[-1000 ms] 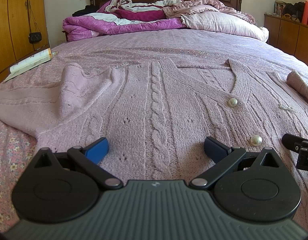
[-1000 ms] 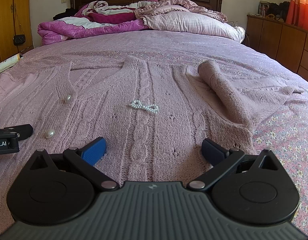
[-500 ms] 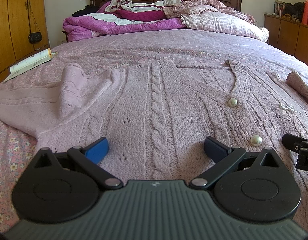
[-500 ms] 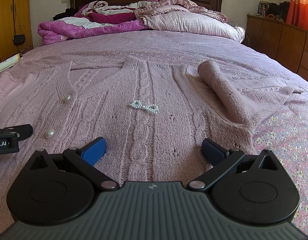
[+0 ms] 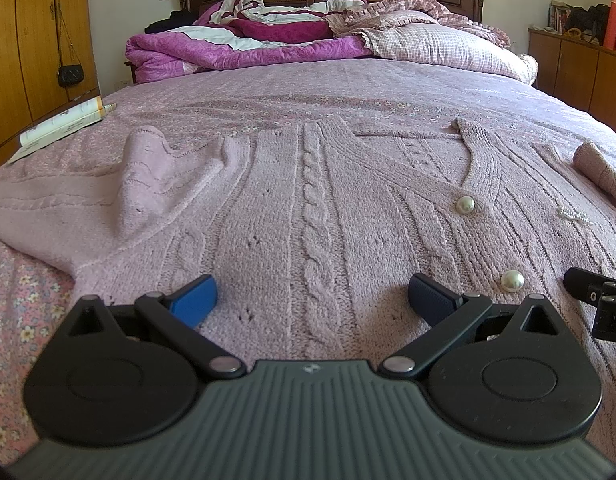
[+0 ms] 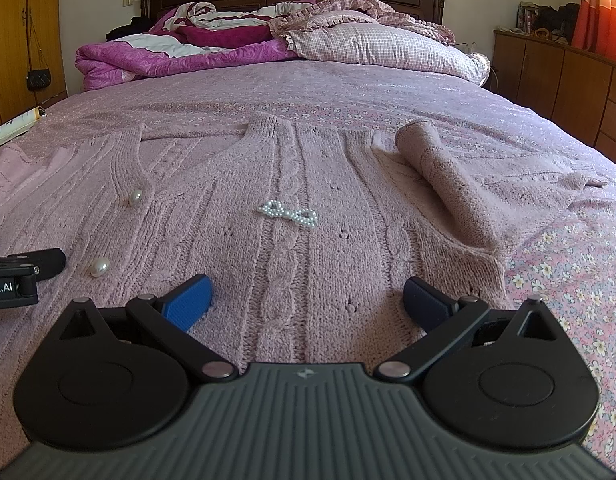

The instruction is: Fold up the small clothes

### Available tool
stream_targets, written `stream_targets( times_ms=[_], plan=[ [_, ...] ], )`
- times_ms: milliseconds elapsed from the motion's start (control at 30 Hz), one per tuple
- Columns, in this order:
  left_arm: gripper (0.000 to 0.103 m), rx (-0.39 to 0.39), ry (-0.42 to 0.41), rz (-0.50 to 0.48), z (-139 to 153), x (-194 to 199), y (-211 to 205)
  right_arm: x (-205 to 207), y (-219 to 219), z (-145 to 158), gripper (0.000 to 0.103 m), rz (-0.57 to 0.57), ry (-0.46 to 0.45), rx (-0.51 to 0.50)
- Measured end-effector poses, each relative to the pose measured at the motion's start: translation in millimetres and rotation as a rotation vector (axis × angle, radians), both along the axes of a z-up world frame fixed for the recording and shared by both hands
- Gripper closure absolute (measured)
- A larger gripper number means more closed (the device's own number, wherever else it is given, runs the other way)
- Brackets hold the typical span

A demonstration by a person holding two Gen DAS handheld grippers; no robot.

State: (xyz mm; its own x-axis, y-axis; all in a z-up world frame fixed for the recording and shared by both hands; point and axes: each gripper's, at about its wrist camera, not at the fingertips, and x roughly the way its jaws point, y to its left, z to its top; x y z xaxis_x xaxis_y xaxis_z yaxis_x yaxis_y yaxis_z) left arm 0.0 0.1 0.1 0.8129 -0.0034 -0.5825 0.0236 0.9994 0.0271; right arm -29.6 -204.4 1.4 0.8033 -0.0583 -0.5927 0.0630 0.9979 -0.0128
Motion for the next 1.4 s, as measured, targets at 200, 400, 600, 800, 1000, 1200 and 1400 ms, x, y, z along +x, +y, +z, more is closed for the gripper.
stream_targets(
  times_ms=[200,400,600,800,1000,1200,1400],
  plan=[
    [0.0,0.0,0.0,0.0,0.0,0.0,-0.1,-0.2,0.2,0.2,0.0,0.0,0.0,0.0],
    [0.0,-0.035,-0.004,-0.005,0.4,-0.4,4.4,-0.1,0.4,0.5,0.0,0.0,0.0,0.0],
    [0.0,-0.009,-0.001,-0.003,2.8,0.4,-1.0,0.1,-0.2,0.7,0.0,0.0,0.001,0.005],
    [0.0,0.008,0.004,-0.001,1.2,-1.1,-1.0,0.4,1.0,1.0,0.0,0.0,0.003,0.005],
    [0.0,0.009,0.028,-0.005,2.3,2.5,0.4,3.2,-2.1,1.2,0.0,0.001,0.014,0.012],
    [0.0,0.012,0.084,-0.034,8.0,9.6,2.6,7.4,-7.0,2.4,0.0,0.006,0.023,0.026],
    [0.0,-0.03,0.148,-0.019,22.0,11.1,9.7,1.2,-25.9,20.8,0.0,0.009,-0.001,0.126]
  ],
)
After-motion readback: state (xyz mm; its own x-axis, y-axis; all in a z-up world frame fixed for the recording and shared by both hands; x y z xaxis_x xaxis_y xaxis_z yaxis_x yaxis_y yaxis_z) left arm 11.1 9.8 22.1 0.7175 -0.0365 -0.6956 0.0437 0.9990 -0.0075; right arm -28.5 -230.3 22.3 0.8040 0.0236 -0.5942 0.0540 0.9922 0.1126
